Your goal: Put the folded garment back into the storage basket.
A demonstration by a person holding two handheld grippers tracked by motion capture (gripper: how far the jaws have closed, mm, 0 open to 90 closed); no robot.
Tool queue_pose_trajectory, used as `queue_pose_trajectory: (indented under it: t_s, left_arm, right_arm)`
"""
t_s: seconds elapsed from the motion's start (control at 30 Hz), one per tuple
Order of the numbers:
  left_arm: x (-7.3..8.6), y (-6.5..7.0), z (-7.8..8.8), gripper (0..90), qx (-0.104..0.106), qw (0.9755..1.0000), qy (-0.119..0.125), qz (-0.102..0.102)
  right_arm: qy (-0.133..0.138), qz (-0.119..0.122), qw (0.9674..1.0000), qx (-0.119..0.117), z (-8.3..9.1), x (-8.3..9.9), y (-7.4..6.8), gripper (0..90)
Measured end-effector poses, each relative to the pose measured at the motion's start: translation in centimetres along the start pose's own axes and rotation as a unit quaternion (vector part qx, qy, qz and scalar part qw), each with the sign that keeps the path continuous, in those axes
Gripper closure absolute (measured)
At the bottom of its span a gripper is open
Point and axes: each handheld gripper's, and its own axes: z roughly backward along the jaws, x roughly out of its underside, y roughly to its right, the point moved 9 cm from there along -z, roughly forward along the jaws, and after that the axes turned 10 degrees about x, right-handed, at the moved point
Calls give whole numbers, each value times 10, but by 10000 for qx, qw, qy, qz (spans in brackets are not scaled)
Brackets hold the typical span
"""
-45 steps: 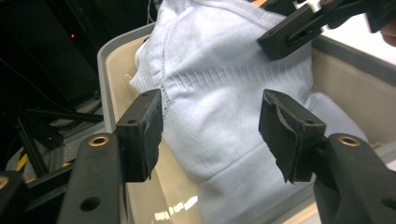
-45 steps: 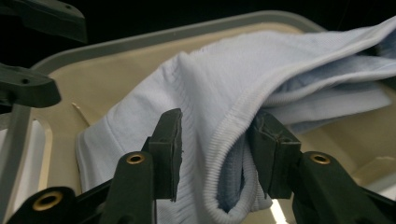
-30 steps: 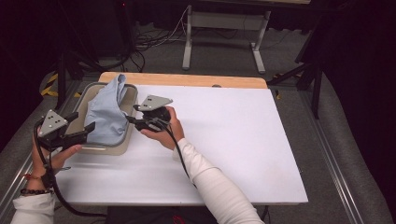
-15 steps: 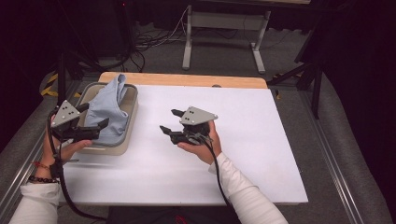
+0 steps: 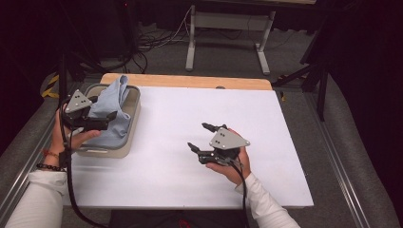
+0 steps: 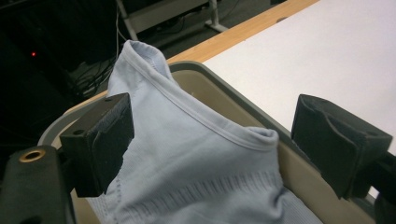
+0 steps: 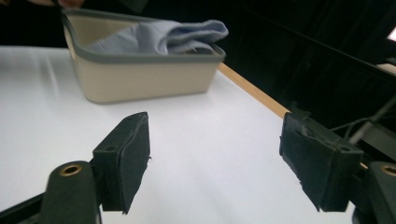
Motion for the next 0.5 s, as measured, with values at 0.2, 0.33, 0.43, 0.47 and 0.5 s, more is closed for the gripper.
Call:
queue_pose_trajectory:
  t_s: [0.2, 0.33, 0.43, 0.47, 0.5]
  left_arm:
    - [-3, -15, -18, 147, -170, 9992, -351, 60]
    - [-2, -23, -33, 154, -195, 9978, -613, 160]
    - [-1, -29, -44, 161, -253, 9962, -821, 125]
    - [-1, -30, -47, 159, -241, 9960, -836, 193]
    - [1, -33, -50, 157, -240, 9958, -858, 217]
  right_arm:
    - [-368, 118, 9989, 268, 19, 32, 16, 251]
    - [-507, 96, 9979, 392, 33, 46, 24, 249]
    - [-575, 1, 9973, 458, 43, 56, 30, 249]
    - [-601, -12, 9970, 479, 45, 59, 31, 249]
    - [-628, -29, 9968, 485, 48, 62, 32, 249]
